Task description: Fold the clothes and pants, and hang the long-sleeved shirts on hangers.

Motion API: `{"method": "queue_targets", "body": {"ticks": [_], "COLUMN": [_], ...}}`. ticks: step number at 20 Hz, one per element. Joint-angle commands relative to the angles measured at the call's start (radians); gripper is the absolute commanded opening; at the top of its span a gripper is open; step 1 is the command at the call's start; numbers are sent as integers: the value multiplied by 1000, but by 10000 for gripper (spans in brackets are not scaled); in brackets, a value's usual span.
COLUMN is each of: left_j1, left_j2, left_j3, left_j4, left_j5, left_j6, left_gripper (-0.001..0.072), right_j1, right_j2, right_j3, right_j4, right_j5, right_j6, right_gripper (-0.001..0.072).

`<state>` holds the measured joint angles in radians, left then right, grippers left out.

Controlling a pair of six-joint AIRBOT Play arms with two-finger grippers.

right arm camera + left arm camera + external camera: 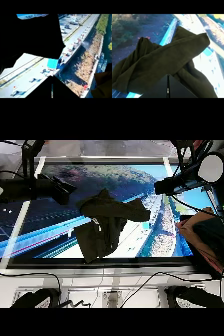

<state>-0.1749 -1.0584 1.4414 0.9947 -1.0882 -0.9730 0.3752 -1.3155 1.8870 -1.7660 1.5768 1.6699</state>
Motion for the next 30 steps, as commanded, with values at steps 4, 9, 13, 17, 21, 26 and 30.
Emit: {"method": "queue_targets", "body": {"ticks": [4,9,13,17,21,26,30], "left_j1": [0,0,5,57,233,380,382], "left_j2": [1,2,4,55,235,370,374], "left_j3": [0,0,0,-43,-255,-451,-477], "left_j4": [0,-60,-46,5,5,14,78], "left_j5": [0,-10,-139,-283,-216,-162,-161], "left_j6": [0,-5,-23,-34,-34,-35,-34], "left_gripper": [7,7,8,7,7,283,417], "right_j1": [1,1,1,60,228,386,256], "right_j2": [-1,-3,-2,4,6,-6,-5], "right_j3": [0,-2,-129,-416,-653,-758,-768], "right_j4": [13,88,406,550,569,525,459], "right_j5": [-3,-16,56,48,-90,-522,-566], "right_j6": [0,-30,-232,-328,-351,-294,-182], "right_gripper": [38,38,38,38,38,38,37]}}
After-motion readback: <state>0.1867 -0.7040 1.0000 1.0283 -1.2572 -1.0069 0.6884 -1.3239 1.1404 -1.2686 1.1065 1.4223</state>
